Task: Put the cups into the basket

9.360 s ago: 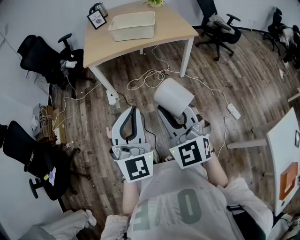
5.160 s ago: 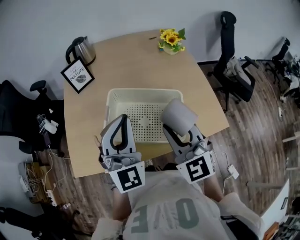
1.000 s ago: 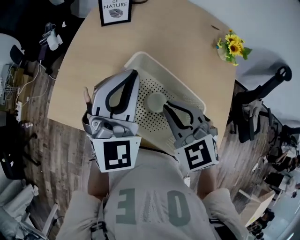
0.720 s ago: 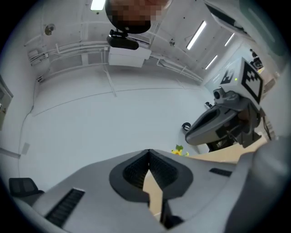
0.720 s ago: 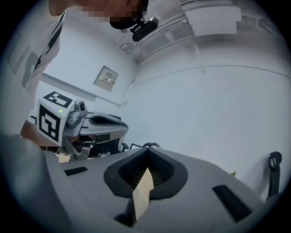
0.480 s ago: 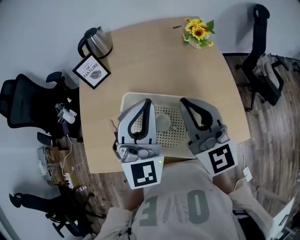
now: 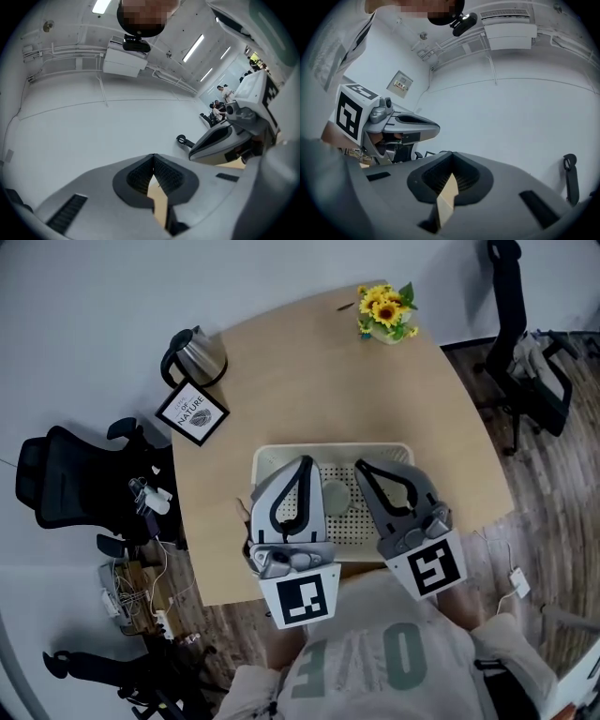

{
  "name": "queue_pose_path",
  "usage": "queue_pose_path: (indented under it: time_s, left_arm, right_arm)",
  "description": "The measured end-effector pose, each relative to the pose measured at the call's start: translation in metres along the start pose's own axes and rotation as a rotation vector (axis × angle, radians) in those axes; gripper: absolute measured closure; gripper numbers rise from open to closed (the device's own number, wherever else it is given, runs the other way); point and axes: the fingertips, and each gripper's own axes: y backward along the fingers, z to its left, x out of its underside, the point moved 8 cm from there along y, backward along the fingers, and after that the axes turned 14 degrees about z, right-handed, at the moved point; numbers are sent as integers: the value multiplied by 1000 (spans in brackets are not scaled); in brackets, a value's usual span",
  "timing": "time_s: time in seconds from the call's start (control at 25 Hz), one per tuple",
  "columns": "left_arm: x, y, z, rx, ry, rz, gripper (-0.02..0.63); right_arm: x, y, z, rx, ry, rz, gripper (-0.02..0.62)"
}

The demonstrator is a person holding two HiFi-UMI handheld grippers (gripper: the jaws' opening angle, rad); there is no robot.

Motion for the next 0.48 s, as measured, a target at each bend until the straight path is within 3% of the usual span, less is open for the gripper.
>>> queue_pose_path:
  time_s: [0.48]
  left_arm:
    - [27, 22, 30, -21, 22, 23, 598]
  right_arm:
    - [-11, -17, 26, -5, -2, 2, 597]
